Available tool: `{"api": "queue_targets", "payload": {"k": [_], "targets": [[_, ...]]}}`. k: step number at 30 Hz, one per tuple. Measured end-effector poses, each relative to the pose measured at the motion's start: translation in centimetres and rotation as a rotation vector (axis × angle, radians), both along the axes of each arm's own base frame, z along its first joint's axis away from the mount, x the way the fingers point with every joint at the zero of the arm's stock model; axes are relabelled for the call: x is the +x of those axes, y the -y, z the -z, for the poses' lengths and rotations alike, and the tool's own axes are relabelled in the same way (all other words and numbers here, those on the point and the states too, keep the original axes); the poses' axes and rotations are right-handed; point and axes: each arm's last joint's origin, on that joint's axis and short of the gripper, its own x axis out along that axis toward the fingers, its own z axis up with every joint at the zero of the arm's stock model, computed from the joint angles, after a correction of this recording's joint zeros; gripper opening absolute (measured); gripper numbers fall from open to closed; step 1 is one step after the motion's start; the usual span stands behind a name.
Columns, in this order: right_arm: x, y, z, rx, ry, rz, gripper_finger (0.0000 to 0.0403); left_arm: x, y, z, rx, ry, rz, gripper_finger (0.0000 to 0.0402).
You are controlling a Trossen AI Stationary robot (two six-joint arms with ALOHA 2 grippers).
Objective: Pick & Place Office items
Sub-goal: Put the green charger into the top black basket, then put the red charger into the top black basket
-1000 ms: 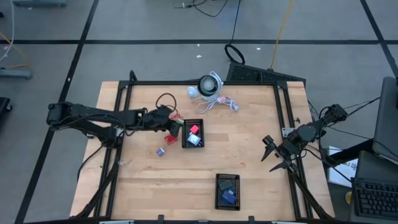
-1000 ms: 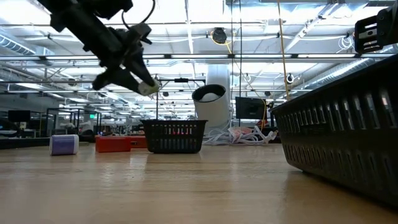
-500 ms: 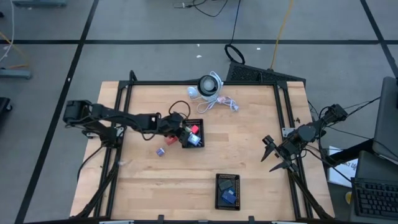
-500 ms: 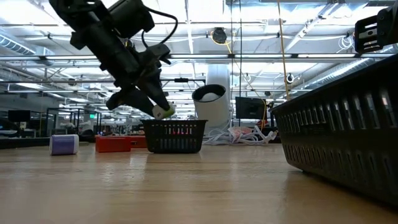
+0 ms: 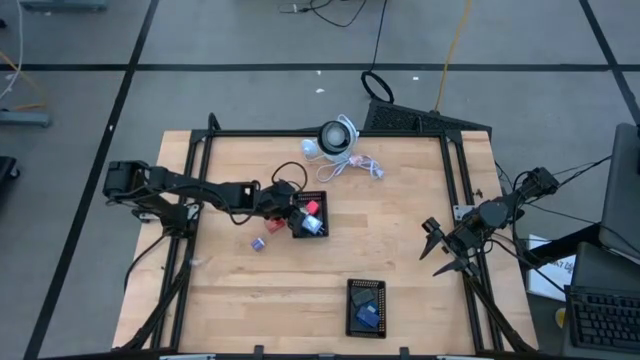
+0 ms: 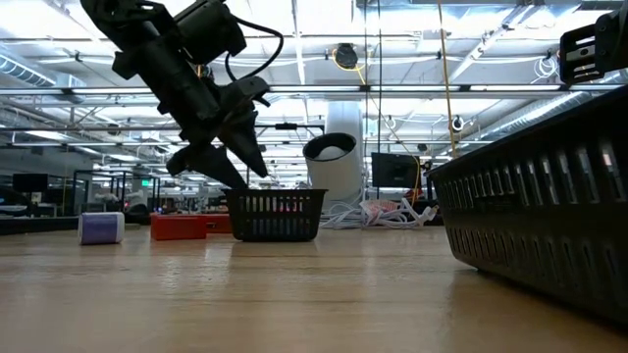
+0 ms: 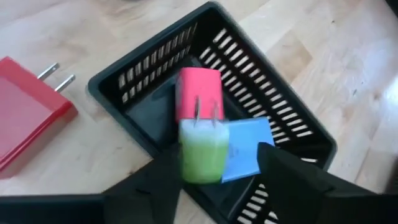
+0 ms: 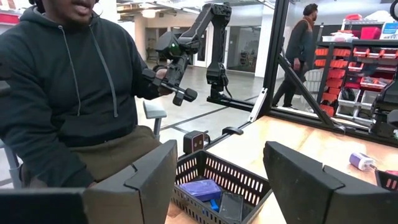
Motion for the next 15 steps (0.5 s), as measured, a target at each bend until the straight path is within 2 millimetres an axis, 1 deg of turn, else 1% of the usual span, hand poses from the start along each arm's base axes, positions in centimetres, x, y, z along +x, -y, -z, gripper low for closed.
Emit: {"api": "queue_targets", "payload": {"k": [3,7,10,15], "targets": [[0.0,0.0,0.0,0.0,0.0,0.0,0.0231,0.1,0.0,-0.1,0.006,0.016,0.005,0.0235],[0.0,0.0,0.0,0.0,0.0,-0.001,0.0232,0.3,0.0,-0.2,0.03,0.032,0.027,0.0253],[0.0,0.0,0.0,0.0,0.0,-0.001,0.0231,0.2,-0.1,-0.5,0.063,0.034,0.073,0.0258],[0.0,0.0,0.0,0.0,0.0,0.0,0.0227,-0.7,-1.0,-1.9,0.061,0.058,0.12,0.025]]}}
